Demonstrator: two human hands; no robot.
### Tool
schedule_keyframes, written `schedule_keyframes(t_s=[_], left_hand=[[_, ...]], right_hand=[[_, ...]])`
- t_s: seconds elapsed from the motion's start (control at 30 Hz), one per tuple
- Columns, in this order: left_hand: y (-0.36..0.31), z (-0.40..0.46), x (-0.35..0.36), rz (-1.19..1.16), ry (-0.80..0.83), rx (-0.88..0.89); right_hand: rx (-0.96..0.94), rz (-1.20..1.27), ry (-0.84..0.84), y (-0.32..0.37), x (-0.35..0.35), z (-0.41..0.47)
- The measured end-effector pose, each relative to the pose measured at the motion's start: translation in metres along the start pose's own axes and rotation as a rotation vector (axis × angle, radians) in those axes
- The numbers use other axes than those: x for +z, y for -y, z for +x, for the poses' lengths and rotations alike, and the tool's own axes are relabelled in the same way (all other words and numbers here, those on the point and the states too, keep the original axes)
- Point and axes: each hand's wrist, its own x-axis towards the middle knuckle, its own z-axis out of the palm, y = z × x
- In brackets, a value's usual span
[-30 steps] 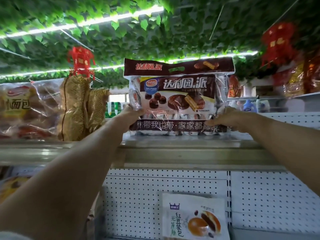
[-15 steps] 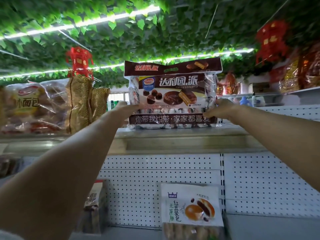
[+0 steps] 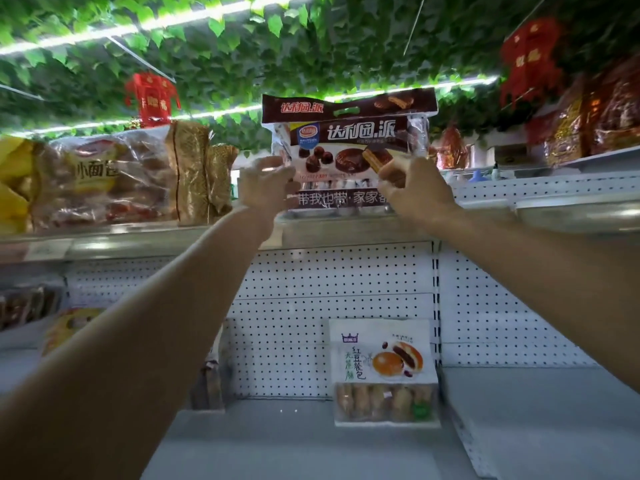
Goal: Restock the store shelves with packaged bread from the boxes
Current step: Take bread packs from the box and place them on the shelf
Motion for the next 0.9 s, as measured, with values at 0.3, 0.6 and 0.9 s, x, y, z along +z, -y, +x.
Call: schedule_keyframes(t_s=[0.3, 0.6, 0.9], left_hand=[[0.024, -0.132, -0.078, -0.137, 0.005, -0.159], [0.093, -0.209, -0.177, -0.055, -0.076, -0.433], [0.183, -0.305, -0.274, -0.032, -0.311, -0.808]], right_hand=[[-0.019, 0.349, 0.041, 0.089, 0.047, -0.107], [0.163, 0.568, 0.337, 0.127, 0.133, -0.226], [0.329, 0.628, 0.819, 0.123, 0.218, -0.342]])
